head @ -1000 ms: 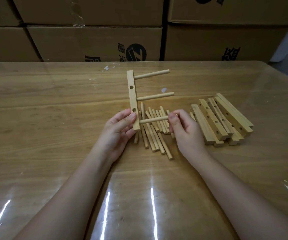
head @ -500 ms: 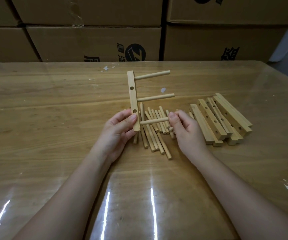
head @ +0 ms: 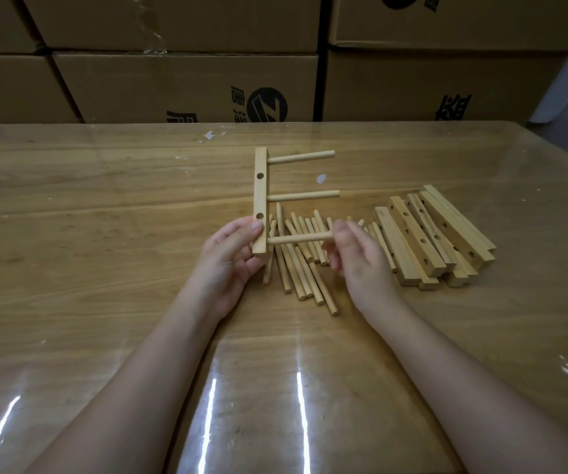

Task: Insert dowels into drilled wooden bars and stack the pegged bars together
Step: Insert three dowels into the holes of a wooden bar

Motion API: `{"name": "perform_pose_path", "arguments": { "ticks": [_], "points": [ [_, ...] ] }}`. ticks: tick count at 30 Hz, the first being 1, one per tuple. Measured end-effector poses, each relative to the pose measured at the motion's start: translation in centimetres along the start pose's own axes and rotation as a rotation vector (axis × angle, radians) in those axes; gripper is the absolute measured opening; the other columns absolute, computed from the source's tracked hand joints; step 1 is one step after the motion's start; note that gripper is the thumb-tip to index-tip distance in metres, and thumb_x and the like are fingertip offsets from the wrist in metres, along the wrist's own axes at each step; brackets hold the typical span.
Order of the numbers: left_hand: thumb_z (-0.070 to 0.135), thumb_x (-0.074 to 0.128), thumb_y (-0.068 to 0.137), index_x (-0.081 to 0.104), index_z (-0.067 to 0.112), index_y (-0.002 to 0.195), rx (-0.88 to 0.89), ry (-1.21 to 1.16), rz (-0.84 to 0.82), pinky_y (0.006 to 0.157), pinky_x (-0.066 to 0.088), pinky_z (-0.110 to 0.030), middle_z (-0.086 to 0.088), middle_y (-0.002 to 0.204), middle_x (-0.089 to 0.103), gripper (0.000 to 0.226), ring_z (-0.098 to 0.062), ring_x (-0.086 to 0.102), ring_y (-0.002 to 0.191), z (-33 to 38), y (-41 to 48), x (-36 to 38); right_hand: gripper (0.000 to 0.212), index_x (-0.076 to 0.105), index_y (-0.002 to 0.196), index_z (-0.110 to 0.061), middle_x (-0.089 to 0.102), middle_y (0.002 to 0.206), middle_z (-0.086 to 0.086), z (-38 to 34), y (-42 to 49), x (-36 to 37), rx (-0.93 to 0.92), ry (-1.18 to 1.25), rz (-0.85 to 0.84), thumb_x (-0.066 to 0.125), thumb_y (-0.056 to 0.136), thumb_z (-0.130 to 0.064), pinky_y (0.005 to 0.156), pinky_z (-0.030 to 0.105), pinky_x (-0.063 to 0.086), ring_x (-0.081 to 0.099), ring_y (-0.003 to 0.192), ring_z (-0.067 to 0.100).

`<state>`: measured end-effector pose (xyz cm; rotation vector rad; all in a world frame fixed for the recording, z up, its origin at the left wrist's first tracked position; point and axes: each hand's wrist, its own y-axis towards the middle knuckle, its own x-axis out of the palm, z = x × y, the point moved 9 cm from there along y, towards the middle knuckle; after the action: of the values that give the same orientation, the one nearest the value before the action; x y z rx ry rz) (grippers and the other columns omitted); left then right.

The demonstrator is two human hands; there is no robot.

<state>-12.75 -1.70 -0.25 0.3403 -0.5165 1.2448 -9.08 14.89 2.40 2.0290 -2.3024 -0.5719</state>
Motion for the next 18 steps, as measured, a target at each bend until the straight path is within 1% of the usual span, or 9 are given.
{"name": "perform_pose_path", "arguments": {
  "ticks": [2, 4, 5, 7, 9, 11, 14, 16, 18],
  "points": [
    [0.023, 0.076, 0.066, 0.066, 0.005, 0.109, -0.004, 0.02, -0.001, 0.072, 0.057, -0.026, -0.009, 0.1, 0.071, 0.048, -0.016, 0.068, 0.088, -0.1, 0.1, -0.1, 0.044, 0.056, 0.078, -0.025, 0.05, 0.061, -0.009, 0.4, 0.3, -1.5, 0.04, 0.05, 0.108, 0.033, 0.082, -0.063, 0.053, 0.018, 0.041, 0.047, 0.056, 0.006],
    [0.022, 0.076, 0.066, 0.068, 0.006, 0.104, -0.004, 0.044, -0.006, 0.069, 0.057, -0.025, -0.008, 0.098, 0.071, 0.042, -0.015, 0.068, 0.085, -0.2, 0.1, 0.0, 0.046, 0.056, 0.081, -0.022, 0.052, 0.058, -0.013, 0.6, 0.6, -2.7, 0.05, 0.097, 0.189, 0.034, 0.082, -0.062, 0.049, 0.013, 0.04, 0.046, 0.052, 0.0],
    [0.02, 0.074, 0.068, 0.068, 0.005, 0.104, -0.007, 0.055, -0.008, 0.067, 0.057, -0.024, -0.008, 0.096, 0.072, 0.039, -0.015, 0.068, 0.083, -0.2, 0.1, 0.1, 0.045, 0.055, 0.082, -0.022, 0.052, 0.057, -0.014, 0.6, 0.7, -2.9, 0.052, 0.099, 0.196, 0.035, 0.082, -0.062, 0.047, 0.013, 0.039, 0.044, 0.05, -0.001],
    [0.018, 0.073, 0.07, 0.069, 0.005, 0.102, -0.017, 0.082, -0.022, 0.064, 0.056, -0.022, -0.007, 0.093, 0.071, 0.034, -0.014, 0.067, 0.08, -0.4, 0.2, 0.2, 0.037, 0.053, 0.079, -0.026, 0.051, 0.058, -0.015, 0.5, 0.8, -2.8, 0.037, 0.048, 0.176, 0.037, 0.084, -0.059, 0.047, 0.014, 0.038, 0.044, 0.05, 0.0],
    [0.02, 0.076, 0.067, 0.074, 0.01, 0.094, -0.029, 0.109, -0.048, 0.062, 0.056, -0.021, -0.005, 0.09, 0.071, 0.029, -0.012, 0.067, 0.077, -0.6, 0.1, 0.5, 0.03, 0.051, 0.077, -0.03, 0.05, 0.059, -0.013, 0.4, 0.8, -2.5, 0.018, -0.027, 0.157, 0.035, 0.091, -0.052, 0.046, 0.015, 0.037, 0.044, 0.052, 0.001],
    [0.023, 0.078, 0.063, 0.077, 0.012, 0.09, -0.032, 0.114, -0.05, 0.061, 0.056, -0.021, -0.005, 0.09, 0.072, 0.029, -0.012, 0.068, 0.077, -0.7, 0.1, 0.6, 0.032, 0.05, 0.077, -0.03, 0.047, 0.06, -0.01, 0.5, 0.7, -2.2, 0.018, -0.081, 0.147, 0.031, 0.092, -0.052, 0.046, 0.016, 0.035, 0.043, 0.052, 0.002],
    [0.024, 0.079, 0.062, 0.077, 0.01, 0.093, -0.029, 0.103, -0.02, 0.065, 0.057, -0.021, -0.008, 0.093, 0.073, 0.034, -0.013, 0.068, 0.079, -0.7, 0.2, 0.4, 0.039, 0.046, 0.074, -0.026, 0.043, 0.06, -0.007, 0.2, 0.5, -1.8, -0.012, -0.17, 0.12, 0.027, 0.086, -0.059, 0.045, 0.02, 0.032, 0.039, 0.049, 0.004],
    [0.022, 0.078, 0.064, 0.075, 0.008, 0.096, -0.033, 0.093, -0.001, 0.065, 0.057, -0.022, -0.01, 0.095, 0.073, 0.035, -0.014, 0.069, 0.08, -0.7, 0.2, 0.2, 0.037, 0.046, 0.073, -0.026, 0.042, 0.06, -0.005, -0.1, 0.6, -1.5, -0.034, -0.212, 0.094, 0.027, 0.088, -0.055, 0.047, 0.021, 0.032, 0.038, 0.05, 0.005],
    [0.02, 0.075, 0.07, 0.072, 0.007, 0.103, -0.041, 0.133, 0.017, 0.066, 0.057, -0.023, -0.01, 0.099, 0.073, 0.036, -0.015, 0.068, 0.084, -0.9, 0.1, 0.2, 0.036, 0.046, 0.071, -0.027, 0.043, 0.06, -0.006, 0.1, 0.7, -1.5, -0.009, -0.189, 0.091, 0.029, 0.093, -0.049, 0.047, 0.016, 0.033, 0.04, 0.05, 0.003]
  ]
}}
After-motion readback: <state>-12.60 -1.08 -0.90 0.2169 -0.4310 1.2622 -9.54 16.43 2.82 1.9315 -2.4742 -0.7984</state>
